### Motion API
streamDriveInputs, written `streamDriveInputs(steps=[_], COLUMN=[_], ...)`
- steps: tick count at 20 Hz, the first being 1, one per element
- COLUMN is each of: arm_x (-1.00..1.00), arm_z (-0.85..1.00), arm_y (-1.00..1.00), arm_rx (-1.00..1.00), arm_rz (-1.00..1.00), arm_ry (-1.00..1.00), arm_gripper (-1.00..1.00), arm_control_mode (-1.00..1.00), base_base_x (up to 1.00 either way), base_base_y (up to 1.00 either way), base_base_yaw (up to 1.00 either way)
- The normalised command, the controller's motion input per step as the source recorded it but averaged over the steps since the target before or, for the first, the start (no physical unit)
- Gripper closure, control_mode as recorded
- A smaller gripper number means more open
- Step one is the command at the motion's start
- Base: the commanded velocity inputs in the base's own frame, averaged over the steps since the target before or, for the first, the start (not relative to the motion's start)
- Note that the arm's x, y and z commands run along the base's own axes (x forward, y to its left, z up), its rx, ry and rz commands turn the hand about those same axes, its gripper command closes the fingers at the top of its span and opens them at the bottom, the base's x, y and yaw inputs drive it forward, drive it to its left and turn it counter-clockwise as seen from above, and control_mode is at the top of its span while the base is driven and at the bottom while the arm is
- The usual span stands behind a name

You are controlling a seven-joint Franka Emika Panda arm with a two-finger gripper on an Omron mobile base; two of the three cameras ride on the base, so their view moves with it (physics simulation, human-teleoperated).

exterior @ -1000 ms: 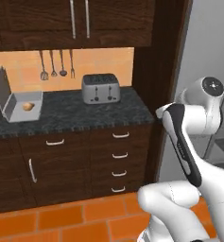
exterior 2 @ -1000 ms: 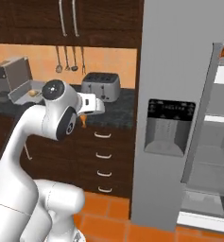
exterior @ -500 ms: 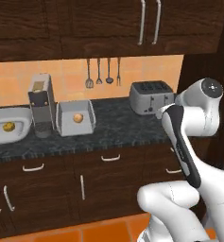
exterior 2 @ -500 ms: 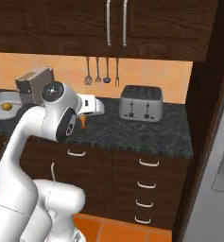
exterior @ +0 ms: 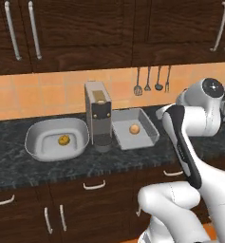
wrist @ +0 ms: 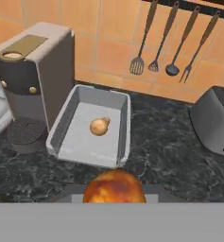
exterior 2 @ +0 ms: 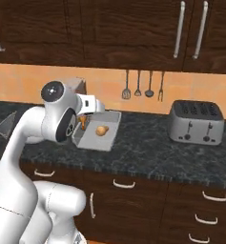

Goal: Place one squash and one chicken drumstick in each tupperware on the nearby counter, to pack two identical lunches.

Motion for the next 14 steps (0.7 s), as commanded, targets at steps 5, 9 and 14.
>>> streamDriveInputs(steps=[5, 9, 14], arm_x=[0.0, 0.06, 0.14], arm_z=[0.0, -0.38, -0.71], arm_y=[0.0, -0.14, -0.04], arm_rx=[0.0, 0.0, 0.0], arm_rz=[0.0, -0.14, -0.13], arm_ry=[0.0, 0.1, 0.13], arm_gripper=[1.0, 1.0, 1.0], arm_control_mode=[1.0, -1.0, -1.0], base_base_x=[0.97, 0.12, 0.0], base_base_y=[0.41, 0.0, 0.0], base_base_yaw=[-0.11, -0.04, 0.0])
